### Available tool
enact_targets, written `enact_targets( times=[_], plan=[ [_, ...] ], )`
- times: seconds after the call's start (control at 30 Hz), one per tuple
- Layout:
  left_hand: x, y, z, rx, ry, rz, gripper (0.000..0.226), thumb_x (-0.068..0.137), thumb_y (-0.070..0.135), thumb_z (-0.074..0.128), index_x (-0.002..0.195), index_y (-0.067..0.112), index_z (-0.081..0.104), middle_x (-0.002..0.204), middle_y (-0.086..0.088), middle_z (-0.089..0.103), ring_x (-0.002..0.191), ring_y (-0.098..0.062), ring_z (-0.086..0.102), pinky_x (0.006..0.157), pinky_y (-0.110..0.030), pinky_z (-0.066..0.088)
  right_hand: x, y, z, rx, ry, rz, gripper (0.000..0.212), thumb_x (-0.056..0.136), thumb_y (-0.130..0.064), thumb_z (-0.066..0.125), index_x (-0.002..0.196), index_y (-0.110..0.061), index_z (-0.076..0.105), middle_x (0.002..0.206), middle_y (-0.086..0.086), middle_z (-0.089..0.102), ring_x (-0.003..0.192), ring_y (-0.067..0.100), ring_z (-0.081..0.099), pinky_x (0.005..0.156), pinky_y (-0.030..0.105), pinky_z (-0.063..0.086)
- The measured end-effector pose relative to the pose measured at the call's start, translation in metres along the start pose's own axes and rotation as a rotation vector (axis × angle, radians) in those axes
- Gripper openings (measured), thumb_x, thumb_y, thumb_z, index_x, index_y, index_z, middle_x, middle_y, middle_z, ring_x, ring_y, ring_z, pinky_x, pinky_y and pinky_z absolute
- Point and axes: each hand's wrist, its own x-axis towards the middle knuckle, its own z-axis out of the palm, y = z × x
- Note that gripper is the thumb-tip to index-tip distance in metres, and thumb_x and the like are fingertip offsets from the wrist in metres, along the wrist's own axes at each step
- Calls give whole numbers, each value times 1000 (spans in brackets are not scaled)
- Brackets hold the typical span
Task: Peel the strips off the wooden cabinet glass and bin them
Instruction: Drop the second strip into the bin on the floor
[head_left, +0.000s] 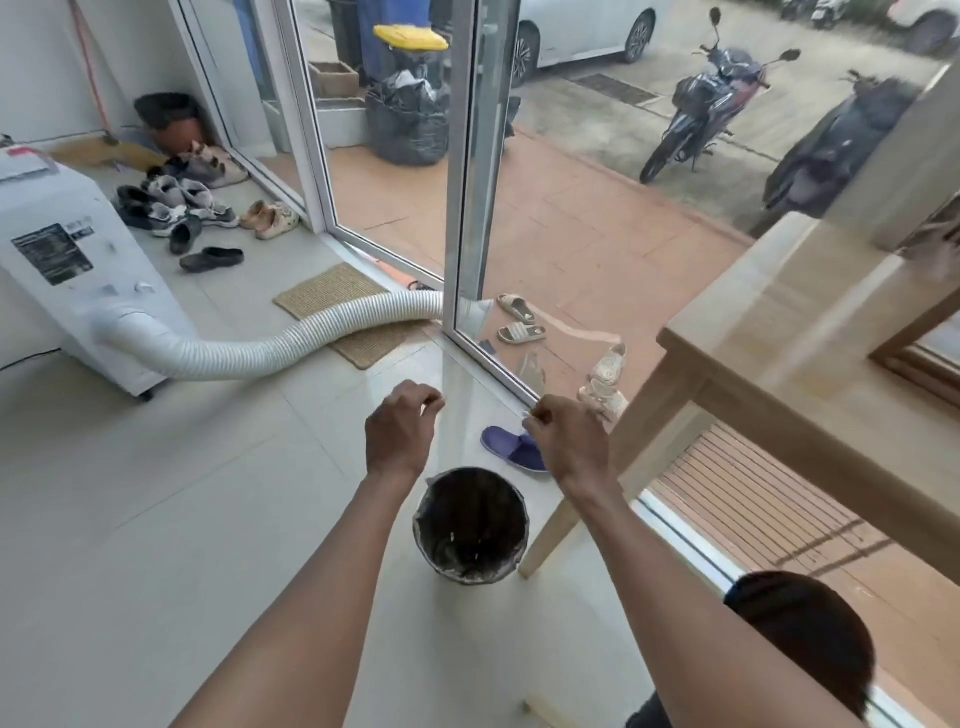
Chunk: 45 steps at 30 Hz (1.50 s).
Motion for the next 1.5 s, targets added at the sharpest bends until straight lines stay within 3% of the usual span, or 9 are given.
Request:
enact_targets(
  times=[0.13, 0.23, 0.47, 0.57, 0.7, 0.9, 1.13, 1.33, 1.5],
  plan=[
    [-12, -15, 20, 23, -81, -49, 10, 95, 23, 70, 96, 15, 75, 95, -4, 71, 79, -28, 67, 65, -28, 39, 1, 19, 29, -24, -97, 43, 13, 83, -29, 69, 76, -18, 69, 70, -3, 62, 75, 20, 62, 61, 27, 40],
    [-19, -21, 32, 37, -139, -80, 13, 96, 26, 68, 96, 15, 75, 96, -2, 70, 79, -26, 66, 66, -28, 38, 7, 29, 46, -49, -156, 81, 13, 81, -33, 69, 78, -19, 69, 78, 0, 70, 84, 24, 68, 68, 30, 48],
    [-29, -31, 51, 48, -214, -163, 13, 97, 26, 67, 98, 15, 75, 100, -1, 71, 90, -24, 66, 72, -28, 42, 29, 32, 68, -40, -201, 117, 17, 81, -29, 71, 95, -19, 75, 96, 4, 74, 97, 25, 68, 68, 26, 40],
    [-37, -36, 58, 49, -230, -201, 12, 96, 25, 68, 98, 15, 75, 100, 0, 72, 92, -24, 66, 76, -31, 46, 27, 41, 74, -70, -253, 143, 19, 82, -24, 68, 100, -21, 75, 101, 1, 74, 100, 26, 68, 71, 29, 47],
    [-47, -42, 66, 57, -249, -260, 13, 96, 26, 68, 101, 16, 75, 103, 1, 73, 95, -22, 66, 80, -33, 49, 20, 55, 77, -50, -247, 165, 19, 85, -27, 66, 101, -21, 74, 98, 0, 75, 96, 24, 70, 78, 32, 57],
    [-55, -38, 82, 80, -301, -291, 15, 97, 27, 68, 104, 17, 75, 107, 2, 74, 103, -22, 65, 85, -33, 48, 19, 65, 76, -53, -216, 150, 18, 88, -29, 64, 98, -20, 75, 95, 2, 77, 94, 24, 70, 75, 30, 53],
    [-30, -21, 98, 30, -309, -249, 18, 96, 31, 68, 102, 17, 77, 103, 2, 76, 95, -22, 69, 84, -34, 52, 29, 72, 62, -78, -168, 151, 19, 90, -29, 61, 100, -22, 75, 97, -1, 76, 94, 23, 71, 74, 32, 56],
    [-13, -14, 102, 19, -387, -224, 25, 99, 31, 64, 117, 17, 74, 116, 1, 75, 105, -23, 69, 94, -36, 52, 28, 72, 57, -78, -142, 156, 18, 91, -29, 61, 100, -23, 75, 98, -2, 76, 92, 20, 70, 73, 30, 55],
    [-24, -30, 92, 95, -402, -195, 22, 101, 31, 59, 111, 19, 75, 110, 1, 77, 97, -22, 70, 87, -35, 52, 22, 71, 54, -59, -148, 156, 20, 94, -33, 59, 101, -21, 74, 101, -2, 75, 91, 20, 69, 75, 32, 56]
  ],
)
